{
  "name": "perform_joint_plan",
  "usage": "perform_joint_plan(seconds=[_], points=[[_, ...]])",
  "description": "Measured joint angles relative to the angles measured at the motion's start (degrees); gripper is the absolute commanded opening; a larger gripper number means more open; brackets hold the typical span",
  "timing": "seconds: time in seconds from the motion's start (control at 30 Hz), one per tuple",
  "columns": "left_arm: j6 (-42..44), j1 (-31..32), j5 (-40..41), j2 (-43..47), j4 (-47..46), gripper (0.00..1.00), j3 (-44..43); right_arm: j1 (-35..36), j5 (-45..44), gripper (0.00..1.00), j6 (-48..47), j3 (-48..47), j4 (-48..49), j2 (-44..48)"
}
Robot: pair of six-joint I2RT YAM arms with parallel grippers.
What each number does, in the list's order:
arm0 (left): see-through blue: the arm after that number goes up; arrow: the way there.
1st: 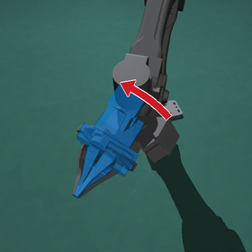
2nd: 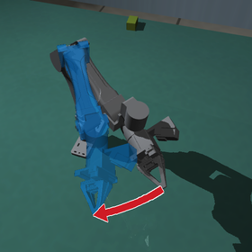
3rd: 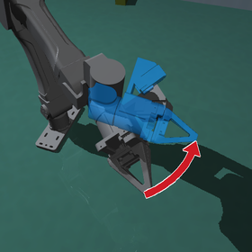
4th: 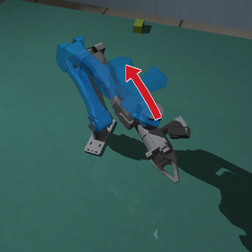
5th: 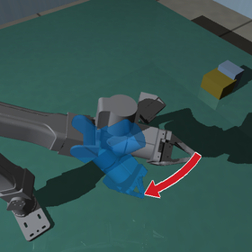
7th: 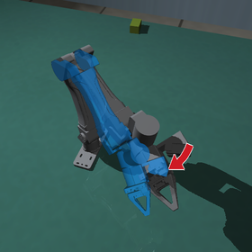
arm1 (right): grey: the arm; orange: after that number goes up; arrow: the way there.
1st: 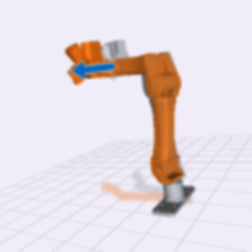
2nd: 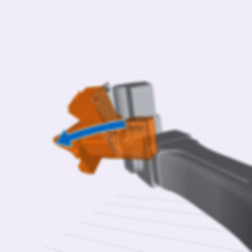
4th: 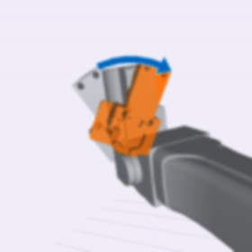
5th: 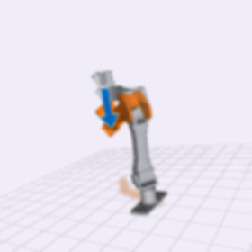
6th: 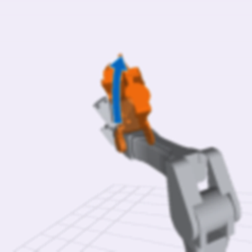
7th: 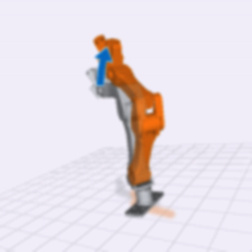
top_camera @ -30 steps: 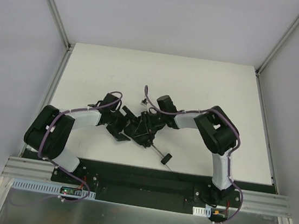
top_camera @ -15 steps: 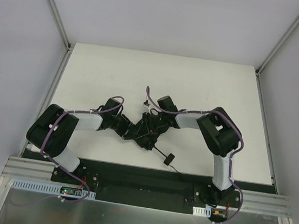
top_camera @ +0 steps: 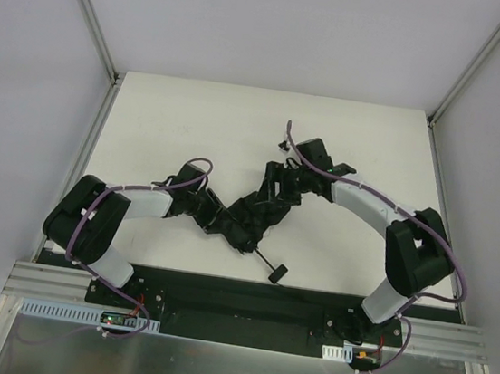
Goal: Put away the umbrella
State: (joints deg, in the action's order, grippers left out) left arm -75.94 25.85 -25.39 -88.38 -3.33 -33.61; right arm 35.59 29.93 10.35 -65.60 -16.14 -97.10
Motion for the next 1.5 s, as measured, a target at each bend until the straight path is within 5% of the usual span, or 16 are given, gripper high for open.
perform_joint_plan(seconds=[0.17,0.33,0.57,1.03,1.2,1.33,1.5], points=[[4.70,-0.02,0.02,0.17,1.05,0.00,-1.09,-5.42,-1.53,0.64,-11.21,0.35,-4.98,1.53],[11.45,-0.07,-0.02,1.22,1.49,0.00,-1.99,-4.90,-0.35,0.66,-30.51,-0.42,-11.54,0.22],[19.58,-1.57,-2.62,1.49,1.88,0.00,-3.48,-4.52,2.34,0.66,-43.65,-4.46,-15.89,-8.02],[22.91,-4.81,-7.15,1.03,0.66,0.00,-3.43,-1.92,3.21,0.49,-45.27,-8.87,-24.57,-14.38],[22.86,-4.96,-7.56,0.94,0.50,0.00,-3.34,-1.51,0.61,0.33,-43.47,-9.75,-27.19,-14.47],[22.60,-4.96,-7.61,0.94,-0.13,0.00,-2.80,-1.49,0.46,0.00,-41.92,-9.86,-28.65,-14.47],[22.14,-5.20,-7.69,0.94,-0.79,0.00,-2.19,-1.49,4.15,0.09,-38.25,-9.86,-30.38,-14.38]])
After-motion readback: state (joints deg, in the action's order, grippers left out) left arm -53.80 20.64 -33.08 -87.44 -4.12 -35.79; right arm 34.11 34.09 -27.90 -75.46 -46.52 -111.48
